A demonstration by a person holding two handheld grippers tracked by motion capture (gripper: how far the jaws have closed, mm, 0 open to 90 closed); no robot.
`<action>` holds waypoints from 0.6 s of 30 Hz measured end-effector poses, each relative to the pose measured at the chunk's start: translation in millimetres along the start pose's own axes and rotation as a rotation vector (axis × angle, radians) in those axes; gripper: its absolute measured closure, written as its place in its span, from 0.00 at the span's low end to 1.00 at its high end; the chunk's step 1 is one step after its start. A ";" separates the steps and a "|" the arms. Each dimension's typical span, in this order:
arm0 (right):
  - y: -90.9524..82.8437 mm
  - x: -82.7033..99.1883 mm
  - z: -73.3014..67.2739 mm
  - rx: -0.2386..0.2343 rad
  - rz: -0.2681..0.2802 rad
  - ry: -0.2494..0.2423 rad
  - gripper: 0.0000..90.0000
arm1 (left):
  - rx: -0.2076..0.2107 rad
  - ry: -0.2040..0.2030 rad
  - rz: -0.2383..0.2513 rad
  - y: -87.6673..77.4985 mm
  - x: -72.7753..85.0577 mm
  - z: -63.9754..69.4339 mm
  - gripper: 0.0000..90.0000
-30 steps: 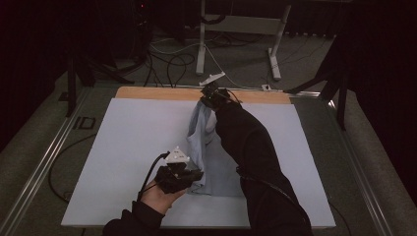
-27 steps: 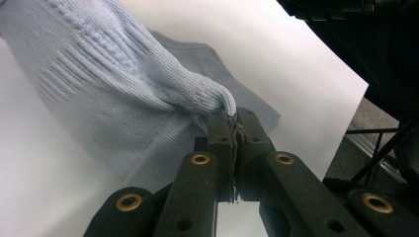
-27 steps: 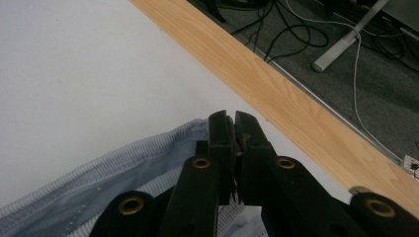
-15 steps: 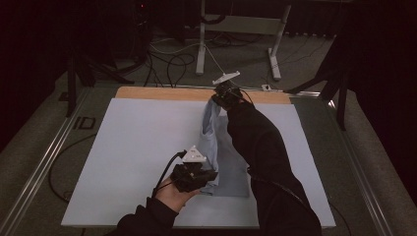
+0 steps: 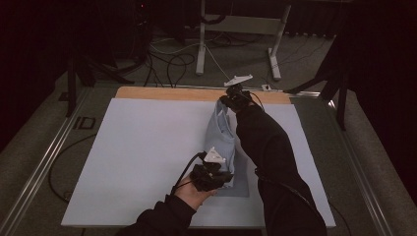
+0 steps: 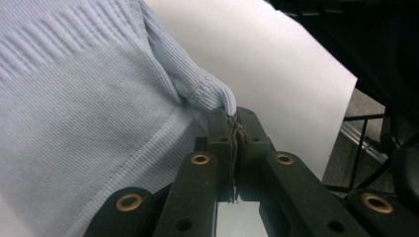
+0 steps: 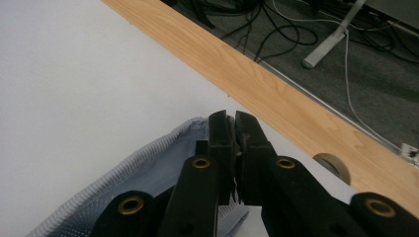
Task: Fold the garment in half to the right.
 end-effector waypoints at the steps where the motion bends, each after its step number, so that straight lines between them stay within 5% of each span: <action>1: 0.5 1.4 0.6 -0.001 0.005 0.001 0.97 | -0.001 -0.002 -0.005 2.9 0.8 -0.1 0.98; 18: 33.1 40.5 3.7 -0.041 -0.010 0.080 0.97 | -0.043 0.009 -0.089 33.8 13.8 -6.1 0.98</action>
Point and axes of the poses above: each handheld gripper's, and its own axes: y roughly forward along the jaws, x roughly out of its underside, z roughly to its right, the point moved 10 cm from there along y, roughly forward along the jaws, and after that the axes turned 3 degrees about x, right-handed, at the moved point
